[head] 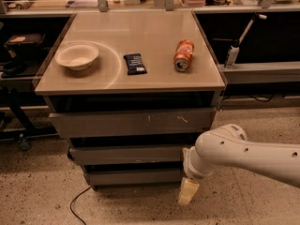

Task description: Open bottom drawer

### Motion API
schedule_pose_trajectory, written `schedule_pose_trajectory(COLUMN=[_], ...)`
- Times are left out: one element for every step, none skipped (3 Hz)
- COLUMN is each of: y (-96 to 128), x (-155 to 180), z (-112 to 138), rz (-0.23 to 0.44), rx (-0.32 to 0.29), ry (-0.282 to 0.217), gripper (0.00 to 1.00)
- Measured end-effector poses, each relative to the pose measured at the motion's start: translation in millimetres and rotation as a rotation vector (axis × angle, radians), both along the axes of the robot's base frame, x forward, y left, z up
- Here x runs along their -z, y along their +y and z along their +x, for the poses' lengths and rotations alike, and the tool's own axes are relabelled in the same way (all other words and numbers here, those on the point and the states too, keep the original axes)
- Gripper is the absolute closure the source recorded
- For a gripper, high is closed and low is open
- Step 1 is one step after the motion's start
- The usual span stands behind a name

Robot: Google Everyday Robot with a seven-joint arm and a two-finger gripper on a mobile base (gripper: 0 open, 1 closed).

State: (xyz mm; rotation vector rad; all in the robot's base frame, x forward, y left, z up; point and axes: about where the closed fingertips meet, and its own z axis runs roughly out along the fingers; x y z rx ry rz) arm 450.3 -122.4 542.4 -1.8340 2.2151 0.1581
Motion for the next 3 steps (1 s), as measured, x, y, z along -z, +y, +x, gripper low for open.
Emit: schedule_pose_trajectory(y=[0, 11, 27], x=[0, 20, 78], z=[0, -2, 2], rz=[0.000, 0.019, 0.059], rx=[0.000, -0.019, -0.019], ry=[0.000, 0.020, 0.036], gripper=[0.00, 0.00, 0.00])
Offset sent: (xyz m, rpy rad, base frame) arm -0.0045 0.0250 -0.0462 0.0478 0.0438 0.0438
